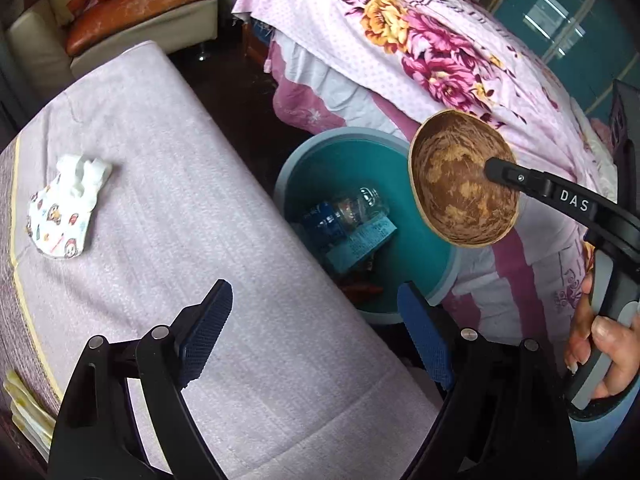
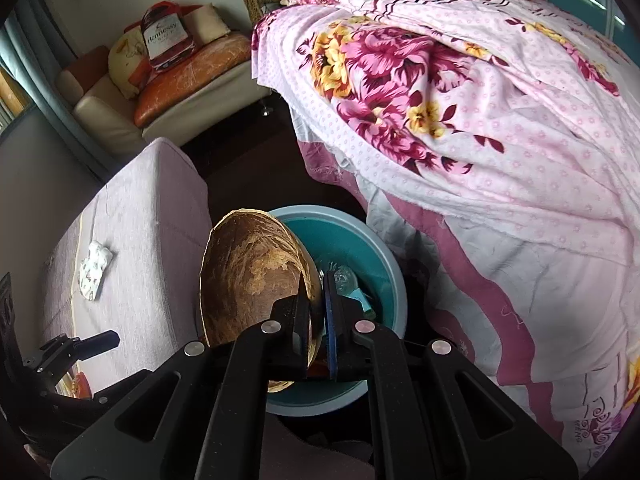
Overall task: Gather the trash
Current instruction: 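Open the left tool over the bin to drop the water bottle, then lower the bowl into the bin and open the right tool, then move both open tools to the pink wafer wrapper and yellow tissue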
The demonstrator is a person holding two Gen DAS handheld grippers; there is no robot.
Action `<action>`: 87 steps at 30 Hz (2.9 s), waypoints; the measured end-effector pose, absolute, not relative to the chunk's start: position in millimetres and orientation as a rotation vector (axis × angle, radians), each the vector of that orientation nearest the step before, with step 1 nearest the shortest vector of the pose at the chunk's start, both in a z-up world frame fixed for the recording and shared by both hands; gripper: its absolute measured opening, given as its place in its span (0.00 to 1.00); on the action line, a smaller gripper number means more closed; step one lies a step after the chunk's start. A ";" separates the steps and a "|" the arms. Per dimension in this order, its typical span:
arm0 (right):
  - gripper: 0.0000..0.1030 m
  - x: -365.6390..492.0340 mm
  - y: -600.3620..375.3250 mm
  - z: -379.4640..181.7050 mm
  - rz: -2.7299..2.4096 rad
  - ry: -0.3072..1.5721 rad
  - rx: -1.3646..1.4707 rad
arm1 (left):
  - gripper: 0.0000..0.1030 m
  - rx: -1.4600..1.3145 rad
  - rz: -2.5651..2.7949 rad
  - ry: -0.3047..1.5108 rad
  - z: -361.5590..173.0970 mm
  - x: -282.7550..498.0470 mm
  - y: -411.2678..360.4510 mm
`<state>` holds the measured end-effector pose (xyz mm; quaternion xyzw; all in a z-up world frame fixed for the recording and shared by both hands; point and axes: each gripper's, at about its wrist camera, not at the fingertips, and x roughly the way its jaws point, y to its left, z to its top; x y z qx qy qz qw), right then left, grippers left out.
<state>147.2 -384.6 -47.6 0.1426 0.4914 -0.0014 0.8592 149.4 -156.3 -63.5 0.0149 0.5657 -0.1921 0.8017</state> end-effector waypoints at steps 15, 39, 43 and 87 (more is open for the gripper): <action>0.21 180.1 -336.8 -67.8 0.074 1.109 0.267 | 0.83 -0.060 -0.351 1.215 -67.8 152.2 -107.7; 0.72 146.2 -258.3 -31.4 0.184 1.135 0.202 | 0.83 -0.172 -0.273 1.174 -54.5 104.3 -30.7; 0.72 135.3 -231.9 -29.9 0.225 1.148 0.175 | 0.83 -0.193 -0.237 1.156 -50.0 88.9 -2.7; 0.77 57.1 99.3 -88.1 0.741 1.336 -0.341 | 0.83 -0.238 0.003 1.145 -68.0 -36.8 258.3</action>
